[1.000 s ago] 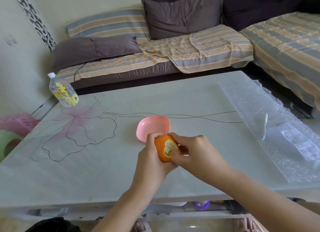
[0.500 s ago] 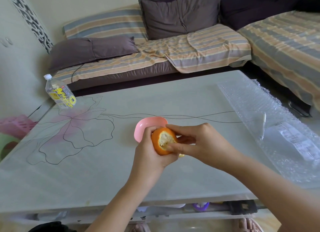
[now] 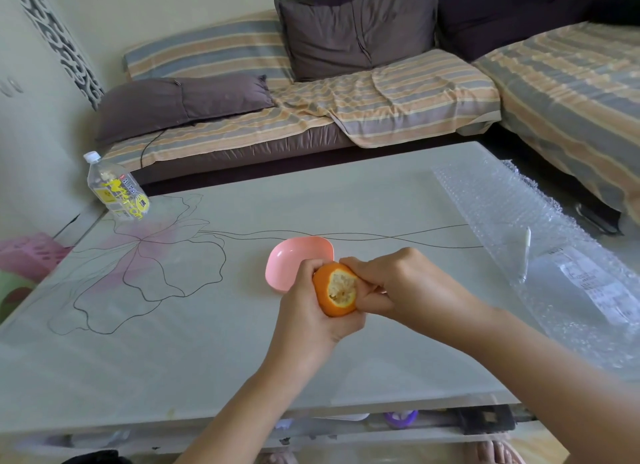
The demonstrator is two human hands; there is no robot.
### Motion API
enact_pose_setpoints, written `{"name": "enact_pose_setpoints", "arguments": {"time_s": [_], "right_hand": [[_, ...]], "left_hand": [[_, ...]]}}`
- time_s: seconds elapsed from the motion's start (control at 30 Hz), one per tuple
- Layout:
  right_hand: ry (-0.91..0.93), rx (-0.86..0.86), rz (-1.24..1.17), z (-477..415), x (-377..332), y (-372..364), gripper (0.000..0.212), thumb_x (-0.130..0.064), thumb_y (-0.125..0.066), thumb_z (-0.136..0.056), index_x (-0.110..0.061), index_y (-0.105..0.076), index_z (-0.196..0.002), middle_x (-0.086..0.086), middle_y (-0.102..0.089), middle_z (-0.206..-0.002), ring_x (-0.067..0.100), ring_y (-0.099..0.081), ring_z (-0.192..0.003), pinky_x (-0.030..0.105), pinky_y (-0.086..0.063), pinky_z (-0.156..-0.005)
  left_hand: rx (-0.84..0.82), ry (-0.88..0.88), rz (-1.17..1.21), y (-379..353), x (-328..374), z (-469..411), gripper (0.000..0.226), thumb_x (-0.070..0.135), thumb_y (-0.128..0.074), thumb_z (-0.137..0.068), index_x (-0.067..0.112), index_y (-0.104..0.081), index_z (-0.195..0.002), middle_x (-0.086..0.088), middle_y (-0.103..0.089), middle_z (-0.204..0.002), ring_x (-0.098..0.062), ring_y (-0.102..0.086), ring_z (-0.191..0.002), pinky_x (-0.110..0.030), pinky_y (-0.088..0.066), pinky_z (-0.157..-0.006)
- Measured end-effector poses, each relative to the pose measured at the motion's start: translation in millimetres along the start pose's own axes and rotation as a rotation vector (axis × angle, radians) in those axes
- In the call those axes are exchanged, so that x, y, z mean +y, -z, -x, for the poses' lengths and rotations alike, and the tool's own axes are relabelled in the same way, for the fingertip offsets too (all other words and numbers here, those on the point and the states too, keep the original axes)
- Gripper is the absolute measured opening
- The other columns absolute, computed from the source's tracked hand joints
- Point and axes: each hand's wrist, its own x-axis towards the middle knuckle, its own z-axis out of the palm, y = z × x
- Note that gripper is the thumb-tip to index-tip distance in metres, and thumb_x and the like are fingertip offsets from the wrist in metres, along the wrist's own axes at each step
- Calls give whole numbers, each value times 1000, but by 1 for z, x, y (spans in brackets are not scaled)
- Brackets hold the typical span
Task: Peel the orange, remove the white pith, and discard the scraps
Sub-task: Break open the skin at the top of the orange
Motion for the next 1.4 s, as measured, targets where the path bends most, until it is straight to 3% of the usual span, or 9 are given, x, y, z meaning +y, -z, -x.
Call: {"name": "enact_pose_setpoints", "arguments": {"time_s": [0.13,0.3,0.5,0.8,0.93,1.03,1.13,1.23,1.4], "right_hand": [[-3,35,-52,1,2,2,14,-8,-59,-79,-1,-65,-89,6,-32,-53,12,-26,-58,23,-26,-47],[-80,34,-216,4,4,6,17,-15,-58,-85,-18,-68,-98,9,-56,-65,24,-43,-58,34,-41,-55],[-116,21,-52,4,1,1,10,-8,-54,-79,-4,-59,-72,6,-31,-52,16,-26,-56,24,-23,-45],[-18,-57,-42,6,7,8,18,-19,-53,-91,-9,-67,-86,10,-42,-55,15,-27,-54,20,-25,-45],[-4,-49,58,2,9,2,20,-12,-58,-85,-3,-59,-67,8,-38,-49,19,-23,-50,22,-23,-44],[-90,-85,-70,-1,13,1,15,-7,-58,-80,-4,-63,-66,3,-52,-49,14,-39,-46,17,-27,-43],[-231,-119,-304,-4,14,2,17,-5,-58,-81,-9,-73,-76,-1,-67,-59,2,-61,-54,15,-48,-51],[-308,-109,-497,-8,15,-2,19,-5,-57,-83,-10,-75,-83,2,-71,-66,13,-68,-64,26,-57,-67],[-402,-105,-733,-18,19,-22,20,-2,-54,-87,-5,-73,-89,8,-72,-69,18,-70,-65,25,-57,-66]], "left_hand": [[-23,-14,8,1,1,-3,58,26,-77,-49,27,-51,-102,9,-62,-86,1,-58,-68,-16,-48,-59],[-70,-41,-8,6,1,-6,59,15,-86,-56,21,-52,-105,8,-62,-88,2,-58,-71,-13,-46,-58],[-131,13,-7,1,-1,-4,53,24,-76,-54,28,-51,-100,7,-62,-87,0,-57,-67,-22,-52,-59],[-246,28,23,11,-6,-9,54,27,-80,-52,25,-54,-100,4,-63,-83,-8,-58,-66,-23,-48,-56],[-315,48,20,12,-6,-12,50,20,-78,-57,20,-54,-100,8,-63,-78,-5,-56,-61,-22,-47,-55],[-396,65,61,16,-7,-13,51,13,-76,-59,11,-53,-105,14,-65,-73,-5,-57,-60,-23,-48,-53],[-447,108,123,23,-10,-15,54,10,-76,-60,8,-54,-109,4,-65,-83,-9,-60,-68,-24,-49,-56],[-477,141,197,30,-14,-16,65,17,-79,-55,6,-53,-114,-8,-63,-91,-16,-60,-74,-25,-49,-58],[-460,187,328,39,-22,-15,69,22,-79,-53,0,-52,-113,-3,-64,-84,-15,-62,-70,-25,-52,-62]]}}
